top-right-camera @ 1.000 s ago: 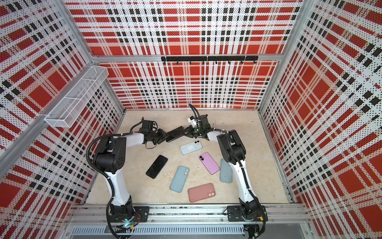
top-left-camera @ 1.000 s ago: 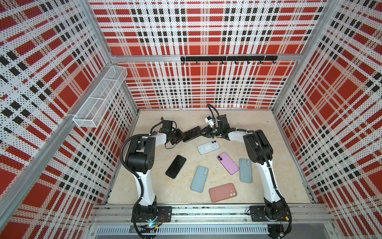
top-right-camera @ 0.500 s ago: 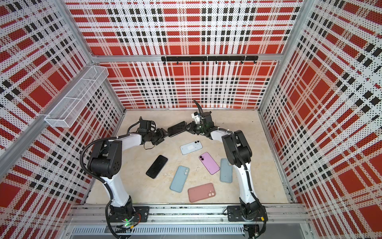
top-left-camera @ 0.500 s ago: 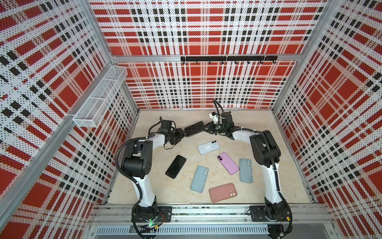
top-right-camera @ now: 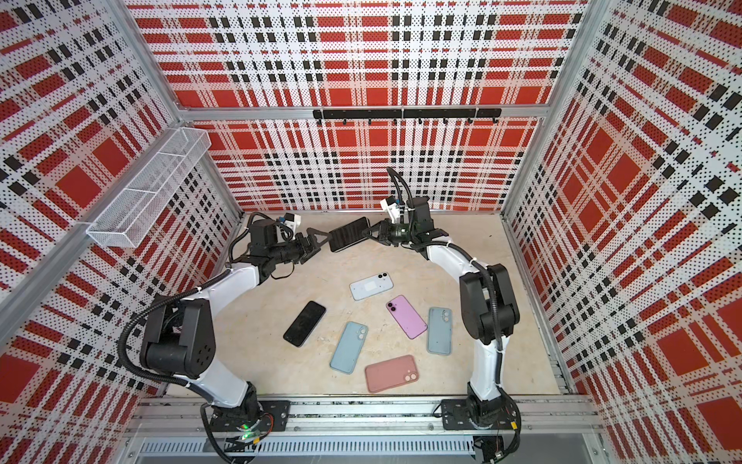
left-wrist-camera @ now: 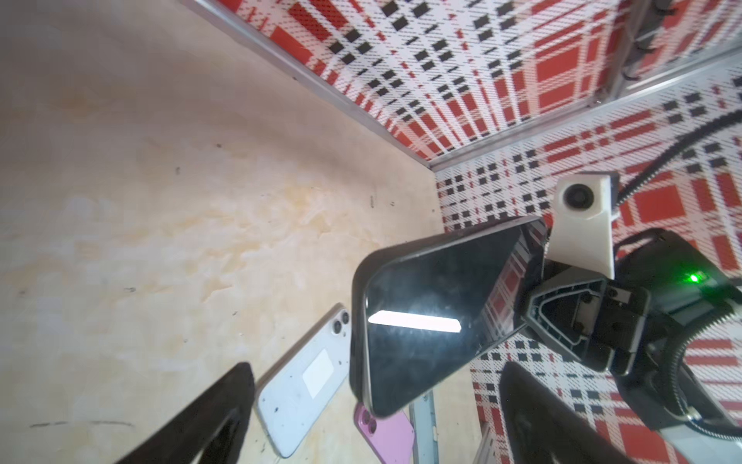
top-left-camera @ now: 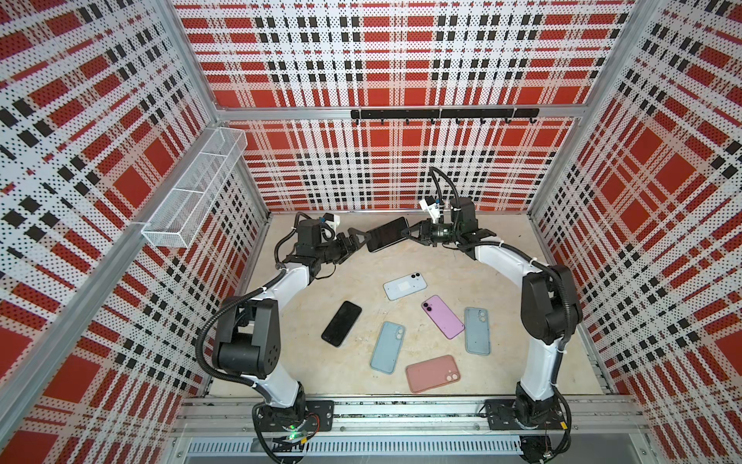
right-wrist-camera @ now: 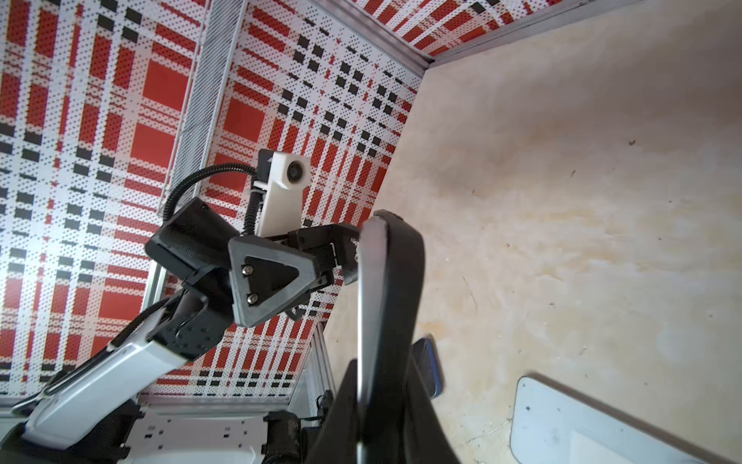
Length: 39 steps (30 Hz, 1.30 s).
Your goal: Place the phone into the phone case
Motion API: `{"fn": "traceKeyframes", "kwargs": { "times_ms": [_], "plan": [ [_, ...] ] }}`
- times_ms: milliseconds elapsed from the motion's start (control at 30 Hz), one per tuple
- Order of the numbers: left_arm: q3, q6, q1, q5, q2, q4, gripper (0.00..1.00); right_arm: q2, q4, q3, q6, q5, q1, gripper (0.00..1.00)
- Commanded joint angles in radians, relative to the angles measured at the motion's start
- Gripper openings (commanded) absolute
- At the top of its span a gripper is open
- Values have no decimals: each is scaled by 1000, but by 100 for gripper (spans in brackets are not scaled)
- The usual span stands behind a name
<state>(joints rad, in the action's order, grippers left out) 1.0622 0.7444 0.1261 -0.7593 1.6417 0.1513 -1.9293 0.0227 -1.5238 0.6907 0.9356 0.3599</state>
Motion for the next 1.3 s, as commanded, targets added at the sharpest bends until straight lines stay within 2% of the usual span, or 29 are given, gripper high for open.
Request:
{"fn": "traceKeyframes", "kwargs": {
  "times_ms": [0,133,267,433,500,767,900,1133,1267],
  "plan": [
    [-20,107,25,-137,-19,229,96,71,-29,1,-8,82,3,0],
    [-29,211,52,-209,-11,397,89,112,-98,38,55,108,2,0],
    [-60,296,73,-233,-38,531,79,134,-204,79,146,116,-7,0],
    [-115,341,90,-229,-87,593,67,136,-470,152,356,126,-34,0],
    [-132,355,94,-230,-94,612,63,131,-517,163,394,128,-37,0],
    [-172,461,100,-253,-87,740,52,169,-482,202,351,88,-38,0],
    [-184,466,103,-255,-89,742,41,182,-478,214,344,75,-41,0],
    [-210,482,116,-267,-94,740,44,197,-495,234,339,49,-44,0],
    [-222,480,119,-270,-105,728,41,198,-512,241,346,46,-46,0]
  ]
}}
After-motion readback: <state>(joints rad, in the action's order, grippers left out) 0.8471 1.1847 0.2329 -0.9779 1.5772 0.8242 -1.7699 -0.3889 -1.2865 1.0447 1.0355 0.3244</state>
